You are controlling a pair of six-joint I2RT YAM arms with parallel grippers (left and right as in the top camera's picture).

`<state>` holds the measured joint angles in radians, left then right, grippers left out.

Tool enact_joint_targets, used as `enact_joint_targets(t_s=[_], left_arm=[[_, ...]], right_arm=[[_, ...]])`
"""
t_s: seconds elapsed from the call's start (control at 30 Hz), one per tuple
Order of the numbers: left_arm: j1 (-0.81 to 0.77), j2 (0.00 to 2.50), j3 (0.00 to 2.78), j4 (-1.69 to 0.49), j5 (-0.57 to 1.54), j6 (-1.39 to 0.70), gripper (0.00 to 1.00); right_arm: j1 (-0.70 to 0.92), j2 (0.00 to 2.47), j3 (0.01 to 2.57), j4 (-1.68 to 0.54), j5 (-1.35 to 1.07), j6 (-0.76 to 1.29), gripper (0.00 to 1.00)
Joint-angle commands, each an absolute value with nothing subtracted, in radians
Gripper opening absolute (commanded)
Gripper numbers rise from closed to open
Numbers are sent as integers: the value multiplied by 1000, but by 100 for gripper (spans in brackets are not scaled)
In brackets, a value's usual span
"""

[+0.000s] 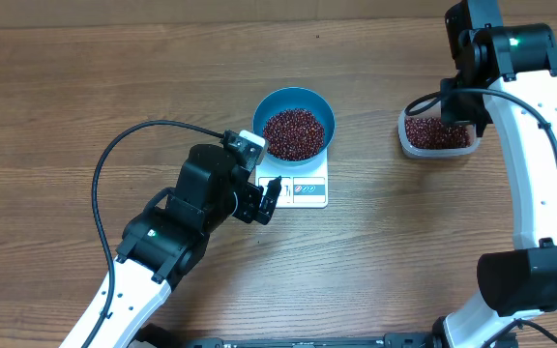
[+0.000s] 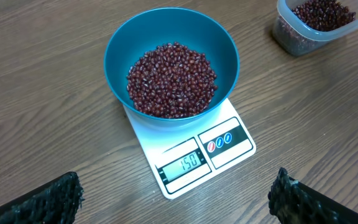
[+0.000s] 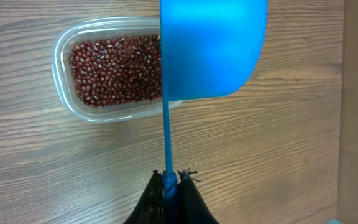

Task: Scoop item into bowl and weigh 150g on scale
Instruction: 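Lift the blue cup and carry it right to the bean container, then lower the blue cup into the container and open the right gripper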

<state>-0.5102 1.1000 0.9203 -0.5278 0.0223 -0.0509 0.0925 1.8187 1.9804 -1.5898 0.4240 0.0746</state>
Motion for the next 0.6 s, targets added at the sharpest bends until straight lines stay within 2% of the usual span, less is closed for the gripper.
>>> enact_joint_targets(t_s=[0.0, 0.23, 0.57], left_arm=[[-511, 1106, 911, -527, 23, -60, 100], [-511, 1106, 911, -527, 23, -60, 100], [-511, 1106, 911, -527, 23, -60, 100]], right_arm=[[93, 1797, 2004, -1586, 447, 102, 4], [90, 1797, 2004, -1565, 356, 155, 4], [72, 1797, 1896, -1522, 285, 712, 4]])
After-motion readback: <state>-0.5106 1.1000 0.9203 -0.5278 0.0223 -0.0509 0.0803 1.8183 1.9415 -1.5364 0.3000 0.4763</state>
